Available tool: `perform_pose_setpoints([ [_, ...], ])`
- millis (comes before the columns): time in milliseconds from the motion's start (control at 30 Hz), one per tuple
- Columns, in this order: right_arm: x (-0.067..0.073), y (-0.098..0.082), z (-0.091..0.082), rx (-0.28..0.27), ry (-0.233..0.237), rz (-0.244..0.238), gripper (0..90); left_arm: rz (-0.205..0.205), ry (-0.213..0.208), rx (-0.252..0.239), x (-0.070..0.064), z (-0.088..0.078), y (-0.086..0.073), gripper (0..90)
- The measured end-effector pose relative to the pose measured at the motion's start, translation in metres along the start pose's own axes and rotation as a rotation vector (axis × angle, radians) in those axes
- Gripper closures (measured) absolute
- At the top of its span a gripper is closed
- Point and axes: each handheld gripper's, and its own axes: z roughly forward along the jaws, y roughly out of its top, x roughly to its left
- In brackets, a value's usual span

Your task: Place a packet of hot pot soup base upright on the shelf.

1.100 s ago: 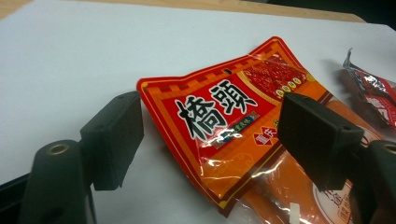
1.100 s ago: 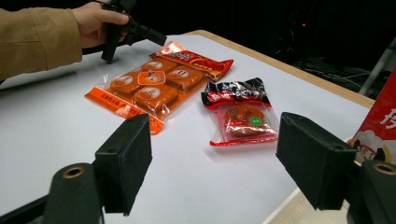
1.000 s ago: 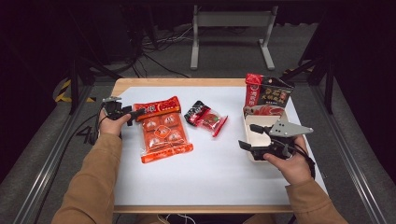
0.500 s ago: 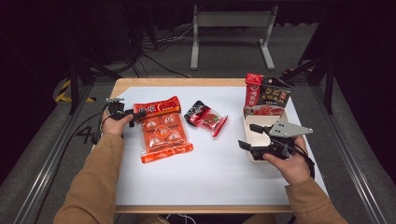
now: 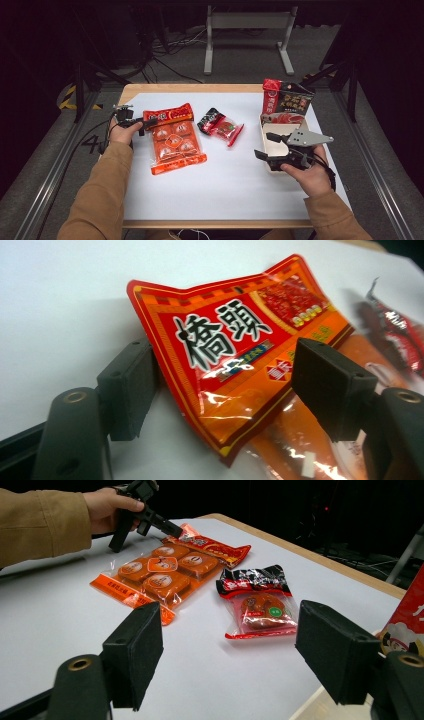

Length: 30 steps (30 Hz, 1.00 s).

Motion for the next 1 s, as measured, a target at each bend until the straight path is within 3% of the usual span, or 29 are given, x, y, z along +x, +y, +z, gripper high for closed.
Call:
perform_pose_setpoints([
  [200,-0.001,-0.001,0.0,0.004,0.004,-0.002,27.4,-0.005,-0.004,-0.01,-0.001,0.0,0.0,33.3],
  [367,-0.001,-0.001,0.0,0.002,0.005,0.003,27.3,0.021,-0.004,-0.03,-0.004,0.0,0.001,40.3],
  [533,-0.001,-0.002,0.001,0.005,0.011,0.005,27.3,-0.07,0.009,-0.018,0.005,0.004,0.002,50.6],
  [600,-0.001,-0.003,0.0,0.003,0.012,0.008,27.3,-0.086,0.003,-0.015,0.006,0.003,0.002,56.8],
  [733,-0.004,-0.004,0.002,0.006,0.012,0.018,27.3,-0.073,0.024,-0.002,0.004,0.005,0.003,72.5],
  [767,-0.004,-0.004,0.003,0.008,0.014,0.018,27.3,-0.073,0.043,-0.002,0.004,0.005,0.003,72.5],
  [867,-0.003,-0.005,0.004,0.013,0.021,0.014,27.3,-0.084,0.042,-0.021,0.005,0.003,0.002,88.0],
  [1000,-0.003,-0.004,0.002,0.003,0.017,0.017,27.4,-0.027,0.05,-0.031,0.002,0.001,0.003,90.0],
])
